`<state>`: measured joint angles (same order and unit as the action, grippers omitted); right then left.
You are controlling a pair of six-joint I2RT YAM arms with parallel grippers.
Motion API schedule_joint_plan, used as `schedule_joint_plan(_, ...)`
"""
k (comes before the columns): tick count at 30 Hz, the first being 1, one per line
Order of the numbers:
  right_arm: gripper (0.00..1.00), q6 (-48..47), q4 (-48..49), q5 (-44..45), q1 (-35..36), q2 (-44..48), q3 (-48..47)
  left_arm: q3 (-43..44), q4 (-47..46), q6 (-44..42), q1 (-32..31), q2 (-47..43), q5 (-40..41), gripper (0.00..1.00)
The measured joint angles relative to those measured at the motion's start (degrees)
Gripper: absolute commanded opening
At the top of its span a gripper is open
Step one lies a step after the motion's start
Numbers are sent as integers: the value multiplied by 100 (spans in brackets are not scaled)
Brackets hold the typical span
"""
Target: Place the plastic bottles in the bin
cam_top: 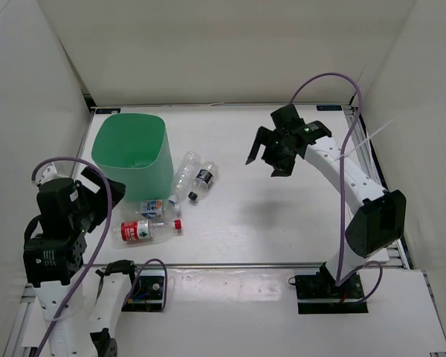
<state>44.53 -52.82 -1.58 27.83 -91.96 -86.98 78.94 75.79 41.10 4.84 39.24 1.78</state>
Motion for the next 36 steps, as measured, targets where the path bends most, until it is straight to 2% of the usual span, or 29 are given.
schedule_joint_plan(6,100,-28,529,-1082,-122,-581,-378,-483,-7,750,0,-664,243,100)
schedule_joint_plan(11,100,4,975,-1875,-184,-1845,-986,-691,-238,1049,-74,-1241,444,100)
schedule_joint_plan(17,100,37,1119,-2317,-120,-3235,-1665,-667,-212,1141,-214,-1003,599,100)
schedule_joint_plan(22,100,153,1145,-2632,-37,-3709,-2011,-669,-120,1154,-223,-688,599,100)
schedule_joint_plan(31,100,264,1405,-2940,249,-3923,-2090,-680,-57,1137,-223,-745,660,100)
schedule_joint_plan(36,100,304,1554,-3163,417,-4511,-2542,-798,24,1043,-223,-671,660,100)
